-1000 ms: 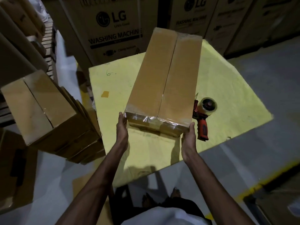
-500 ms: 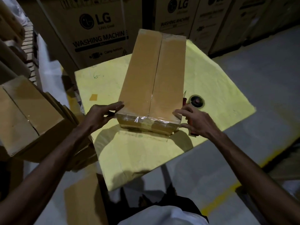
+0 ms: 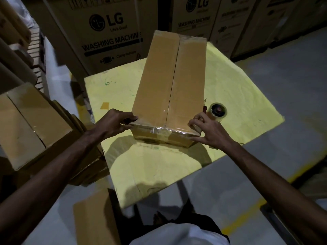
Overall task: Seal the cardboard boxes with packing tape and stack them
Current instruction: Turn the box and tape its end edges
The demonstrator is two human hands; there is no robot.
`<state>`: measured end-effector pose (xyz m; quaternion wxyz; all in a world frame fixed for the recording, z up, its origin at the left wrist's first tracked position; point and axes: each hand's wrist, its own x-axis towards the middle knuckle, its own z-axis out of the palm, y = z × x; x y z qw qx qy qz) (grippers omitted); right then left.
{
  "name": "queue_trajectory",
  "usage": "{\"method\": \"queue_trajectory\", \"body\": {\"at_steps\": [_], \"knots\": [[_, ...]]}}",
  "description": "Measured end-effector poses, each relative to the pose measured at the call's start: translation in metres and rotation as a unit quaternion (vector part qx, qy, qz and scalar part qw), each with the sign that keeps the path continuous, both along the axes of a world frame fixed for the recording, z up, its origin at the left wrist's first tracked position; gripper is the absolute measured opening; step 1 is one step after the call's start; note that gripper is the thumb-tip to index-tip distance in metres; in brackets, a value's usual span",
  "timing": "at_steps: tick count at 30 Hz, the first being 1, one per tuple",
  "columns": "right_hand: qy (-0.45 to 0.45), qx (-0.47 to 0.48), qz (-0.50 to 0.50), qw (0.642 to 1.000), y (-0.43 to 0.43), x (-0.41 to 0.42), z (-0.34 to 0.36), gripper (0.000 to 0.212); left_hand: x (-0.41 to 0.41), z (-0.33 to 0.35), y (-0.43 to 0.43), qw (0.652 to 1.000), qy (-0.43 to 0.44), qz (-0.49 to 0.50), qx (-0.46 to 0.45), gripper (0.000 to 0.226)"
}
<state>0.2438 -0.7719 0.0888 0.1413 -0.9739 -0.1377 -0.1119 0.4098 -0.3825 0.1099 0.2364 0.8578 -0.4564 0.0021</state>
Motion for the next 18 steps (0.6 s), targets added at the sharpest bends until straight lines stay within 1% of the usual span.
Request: {"method": "queue_trajectory", "body": {"at_steps": [3,4,5,7,8,9,11,14,16,18], "knots": [[-0.049,-0.024,-0.013,0.998,0.002,-0.001,-0.01,0.053,-0.003,-0.012,0.002,0.997,-0.079,-0.004,-0.007,0.038],[-0.076,-0.04,-0.015,0.996,0.002,-0.001,-0.013,0.052,-0.005,-0.017,0.003,0.991,-0.13,-0.016,-0.017,0.033],[-0.119,-0.058,-0.013,0.991,0.001,-0.003,-0.018,0.048,-0.008,-0.022,0.003,0.98,-0.195,-0.028,-0.021,0.029],[-0.227,-0.1,0.002,0.969,-0.002,-0.008,-0.03,0.039,-0.013,-0.028,0.004,0.944,-0.326,-0.047,-0.012,0.027],[-0.268,-0.122,0.015,0.955,-0.004,-0.01,-0.034,0.039,-0.015,-0.031,0.004,0.928,-0.369,-0.048,-0.009,0.029],[-0.295,-0.143,0.033,0.944,-0.006,-0.012,-0.038,0.04,-0.017,-0.035,0.005,0.918,-0.393,-0.05,-0.007,0.034],[-0.306,-0.181,0.071,0.932,-0.012,-0.015,-0.041,0.044,-0.019,-0.043,0.008,0.922,-0.378,-0.085,0.023,0.044],[-0.256,-0.209,0.119,0.936,-0.018,-0.02,-0.037,0.053,-0.023,-0.051,0.015,0.939,-0.317,-0.117,0.07,0.06],[-0.238,-0.23,0.132,0.934,-0.021,-0.024,-0.033,0.054,-0.02,-0.049,0.022,0.939,-0.314,-0.119,0.077,0.063],[-0.22,-0.239,0.144,0.935,-0.023,-0.024,-0.03,0.054,-0.016,-0.047,0.03,0.936,-0.317,-0.127,0.081,0.06]]}}
